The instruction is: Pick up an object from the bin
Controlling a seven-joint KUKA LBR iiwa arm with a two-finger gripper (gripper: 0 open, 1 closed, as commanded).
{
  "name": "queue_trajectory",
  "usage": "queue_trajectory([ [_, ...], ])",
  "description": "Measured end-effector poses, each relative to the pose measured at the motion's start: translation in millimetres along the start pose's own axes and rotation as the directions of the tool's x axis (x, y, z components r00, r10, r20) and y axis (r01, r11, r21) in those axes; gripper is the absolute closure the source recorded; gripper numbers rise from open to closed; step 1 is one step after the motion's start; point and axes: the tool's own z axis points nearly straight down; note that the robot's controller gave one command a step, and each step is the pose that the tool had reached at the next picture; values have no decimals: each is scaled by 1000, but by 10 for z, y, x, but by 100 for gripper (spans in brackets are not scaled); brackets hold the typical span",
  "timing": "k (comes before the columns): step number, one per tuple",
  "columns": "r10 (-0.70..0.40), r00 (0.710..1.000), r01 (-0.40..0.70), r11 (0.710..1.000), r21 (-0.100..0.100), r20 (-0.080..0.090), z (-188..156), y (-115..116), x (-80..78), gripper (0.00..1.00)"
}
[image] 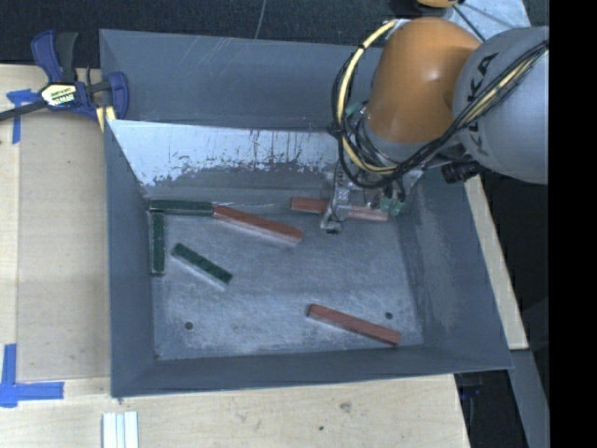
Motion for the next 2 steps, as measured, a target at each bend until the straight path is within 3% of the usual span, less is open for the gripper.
queue_trajectory([
  [1, 0, 1000, 0, 1000, 0, 0, 1, 1, 1, 100],
  [2, -33, 999, 33, 999, 0, -7, -466, -51, 72, 100],
])
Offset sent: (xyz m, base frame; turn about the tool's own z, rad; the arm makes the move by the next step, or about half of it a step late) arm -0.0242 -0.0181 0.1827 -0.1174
